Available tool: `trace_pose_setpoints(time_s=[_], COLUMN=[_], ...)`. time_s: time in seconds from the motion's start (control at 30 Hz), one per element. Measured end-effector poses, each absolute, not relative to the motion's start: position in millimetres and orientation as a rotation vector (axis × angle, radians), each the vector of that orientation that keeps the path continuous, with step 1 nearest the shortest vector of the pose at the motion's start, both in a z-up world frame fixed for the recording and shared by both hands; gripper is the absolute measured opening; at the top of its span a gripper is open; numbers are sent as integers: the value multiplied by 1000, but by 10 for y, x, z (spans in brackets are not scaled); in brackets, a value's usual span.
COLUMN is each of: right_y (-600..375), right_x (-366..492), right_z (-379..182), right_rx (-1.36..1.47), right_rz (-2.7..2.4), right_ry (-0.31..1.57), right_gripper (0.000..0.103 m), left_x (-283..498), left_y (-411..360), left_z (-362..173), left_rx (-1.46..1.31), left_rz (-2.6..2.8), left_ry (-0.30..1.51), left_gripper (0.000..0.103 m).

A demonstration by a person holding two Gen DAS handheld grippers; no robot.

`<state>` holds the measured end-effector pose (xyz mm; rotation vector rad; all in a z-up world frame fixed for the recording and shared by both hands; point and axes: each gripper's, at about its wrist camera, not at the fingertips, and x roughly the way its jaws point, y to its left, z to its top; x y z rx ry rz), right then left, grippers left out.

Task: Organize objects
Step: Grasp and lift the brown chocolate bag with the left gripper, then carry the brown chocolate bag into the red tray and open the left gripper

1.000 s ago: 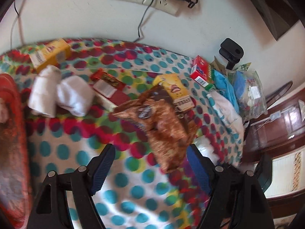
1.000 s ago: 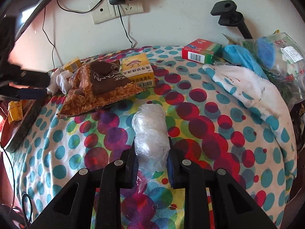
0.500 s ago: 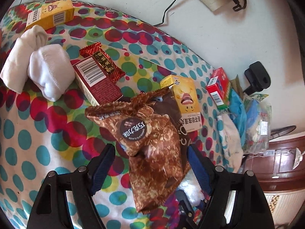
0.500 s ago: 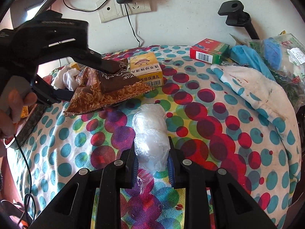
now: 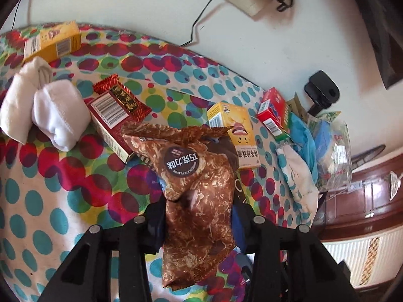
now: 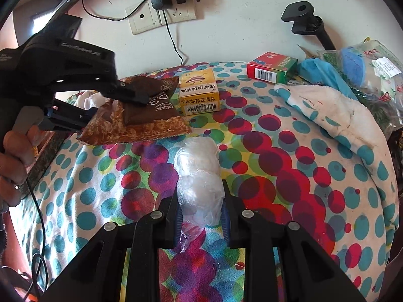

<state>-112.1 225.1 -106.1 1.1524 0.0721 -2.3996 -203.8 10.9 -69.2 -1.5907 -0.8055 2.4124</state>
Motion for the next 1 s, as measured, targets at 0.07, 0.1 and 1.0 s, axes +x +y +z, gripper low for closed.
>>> trace_pose_setpoints(time_s=[0.07,0.1,1.0], right_y=[2238,2225,2056], right_x=[-1120,-1119,-1051], right_z=[-1061,-1061,-1079], right_rx=[1152,1152,1152], right_rz=[-2403,-2406,-2459], right_ry=[76,85,236], right_gripper=[24,24,24], left_x=[-1959,-1911,-880], left_y=[112,110,-623], left_z=[-616,-566,298], left_rx=[-1558,-1542,-1384], left_rz=[2425,2435,2797], left_ry=[-754,-726,-198], left_gripper=[42,42,42])
